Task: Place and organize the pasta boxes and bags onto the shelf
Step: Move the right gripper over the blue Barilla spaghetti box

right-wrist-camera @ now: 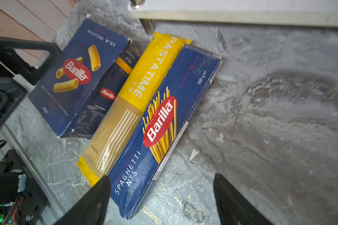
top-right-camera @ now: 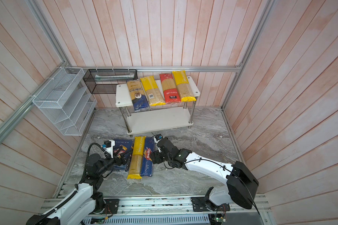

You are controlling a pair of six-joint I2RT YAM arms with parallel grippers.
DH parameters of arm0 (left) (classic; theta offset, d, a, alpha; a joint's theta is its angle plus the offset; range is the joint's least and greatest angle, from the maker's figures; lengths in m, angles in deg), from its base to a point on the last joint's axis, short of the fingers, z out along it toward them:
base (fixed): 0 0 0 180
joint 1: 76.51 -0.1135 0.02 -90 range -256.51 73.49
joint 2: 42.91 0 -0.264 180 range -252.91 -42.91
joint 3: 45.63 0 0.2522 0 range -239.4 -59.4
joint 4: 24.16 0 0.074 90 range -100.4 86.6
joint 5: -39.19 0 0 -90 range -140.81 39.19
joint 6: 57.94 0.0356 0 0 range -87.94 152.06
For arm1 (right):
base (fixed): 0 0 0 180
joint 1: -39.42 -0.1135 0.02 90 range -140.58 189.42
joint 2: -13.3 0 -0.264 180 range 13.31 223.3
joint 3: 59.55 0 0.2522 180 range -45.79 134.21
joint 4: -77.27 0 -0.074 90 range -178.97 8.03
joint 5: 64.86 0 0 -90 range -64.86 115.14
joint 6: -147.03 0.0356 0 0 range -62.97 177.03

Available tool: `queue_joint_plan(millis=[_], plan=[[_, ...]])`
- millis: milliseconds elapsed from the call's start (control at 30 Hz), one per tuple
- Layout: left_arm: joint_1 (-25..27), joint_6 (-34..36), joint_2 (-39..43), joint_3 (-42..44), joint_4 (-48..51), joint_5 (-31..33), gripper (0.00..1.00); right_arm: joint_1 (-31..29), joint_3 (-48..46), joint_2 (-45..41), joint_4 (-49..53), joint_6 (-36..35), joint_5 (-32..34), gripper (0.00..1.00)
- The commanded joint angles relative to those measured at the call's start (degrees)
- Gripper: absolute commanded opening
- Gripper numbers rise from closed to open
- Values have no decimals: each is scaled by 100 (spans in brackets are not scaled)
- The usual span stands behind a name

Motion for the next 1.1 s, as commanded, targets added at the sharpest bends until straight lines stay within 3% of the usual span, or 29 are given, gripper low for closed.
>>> queue_joint_plan(millis=[0, 333, 1067], plan=[[33, 74, 20, 19, -43, 49, 100, -35, -16, 360, -40, 407, 197, 86], [35, 78, -196, -25, -153, -49, 99, -35, 421, 1369, -241, 402, -99, 94], [39, 91, -130, -12, -122, -4, 100, -14, 829, 2279, -142, 290, -229, 94]])
